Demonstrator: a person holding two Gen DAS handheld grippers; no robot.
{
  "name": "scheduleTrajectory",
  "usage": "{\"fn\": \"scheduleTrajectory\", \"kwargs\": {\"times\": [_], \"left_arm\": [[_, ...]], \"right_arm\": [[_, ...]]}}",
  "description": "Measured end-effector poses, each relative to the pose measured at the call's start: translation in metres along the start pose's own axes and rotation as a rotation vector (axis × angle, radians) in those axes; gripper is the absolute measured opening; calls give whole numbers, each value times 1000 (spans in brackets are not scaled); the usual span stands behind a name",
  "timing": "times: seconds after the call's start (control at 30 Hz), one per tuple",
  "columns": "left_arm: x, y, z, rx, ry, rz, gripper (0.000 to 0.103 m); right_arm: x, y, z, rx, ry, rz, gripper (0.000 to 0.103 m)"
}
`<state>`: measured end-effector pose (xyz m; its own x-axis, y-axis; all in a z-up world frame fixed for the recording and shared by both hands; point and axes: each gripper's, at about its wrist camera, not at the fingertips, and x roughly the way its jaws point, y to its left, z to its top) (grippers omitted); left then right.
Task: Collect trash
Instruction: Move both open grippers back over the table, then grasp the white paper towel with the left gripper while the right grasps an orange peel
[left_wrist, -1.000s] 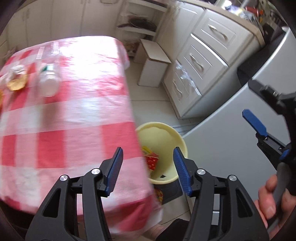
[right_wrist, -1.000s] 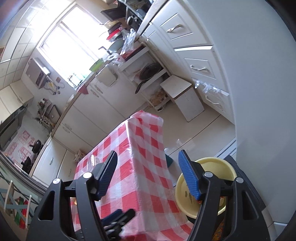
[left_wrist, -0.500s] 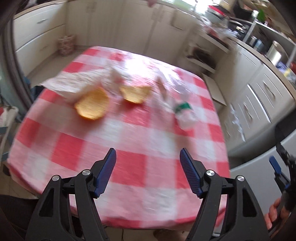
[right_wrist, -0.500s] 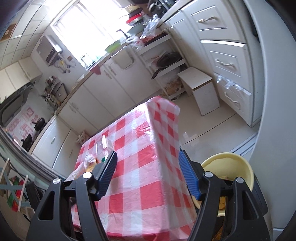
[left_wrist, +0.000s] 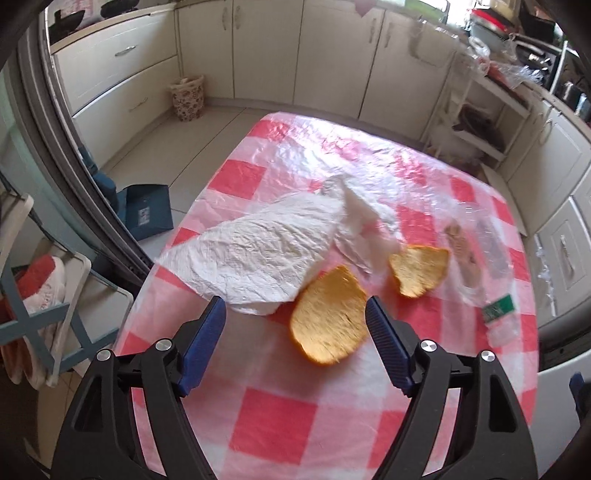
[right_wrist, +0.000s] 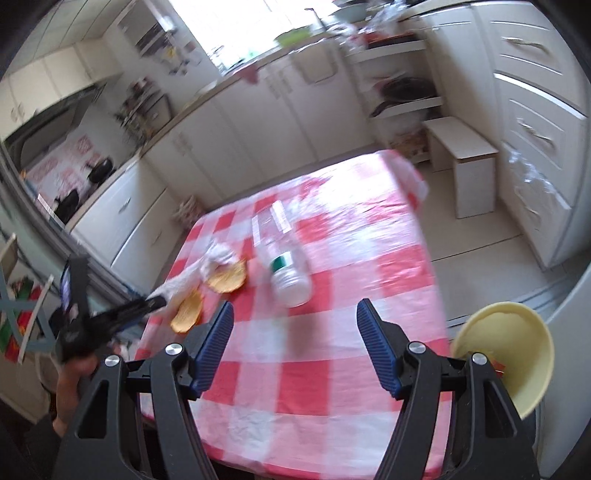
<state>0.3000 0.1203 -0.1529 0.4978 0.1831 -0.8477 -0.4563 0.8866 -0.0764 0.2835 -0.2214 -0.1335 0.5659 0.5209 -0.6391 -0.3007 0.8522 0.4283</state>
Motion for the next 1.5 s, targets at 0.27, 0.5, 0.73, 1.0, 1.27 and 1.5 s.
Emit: {"fn": "scheduleTrajectory", "kwargs": {"times": [0.27, 0.5, 0.73, 1.0, 1.27, 1.5], "left_arm": [[41, 13, 21, -8, 58, 34, 74], [49, 30, 24, -50, 129, -106, 25], [40, 41, 27, -73, 134, -213, 14], [25, 51, 30, -91, 118, -284, 12], [26, 67, 28, -135, 130, -278, 12], [12, 52, 27, -101, 98, -321, 12]], "right_arm": [[64, 73, -20, -190, 133, 37, 69], [104, 88, -23, -197, 186, 30, 69], [145, 106, -19, -183, 217, 33, 69], [174, 118, -21, -188, 213, 27, 69], [184, 141, -29, -307, 225, 8, 18], [144, 126, -21, -307, 184, 20, 8]]}}
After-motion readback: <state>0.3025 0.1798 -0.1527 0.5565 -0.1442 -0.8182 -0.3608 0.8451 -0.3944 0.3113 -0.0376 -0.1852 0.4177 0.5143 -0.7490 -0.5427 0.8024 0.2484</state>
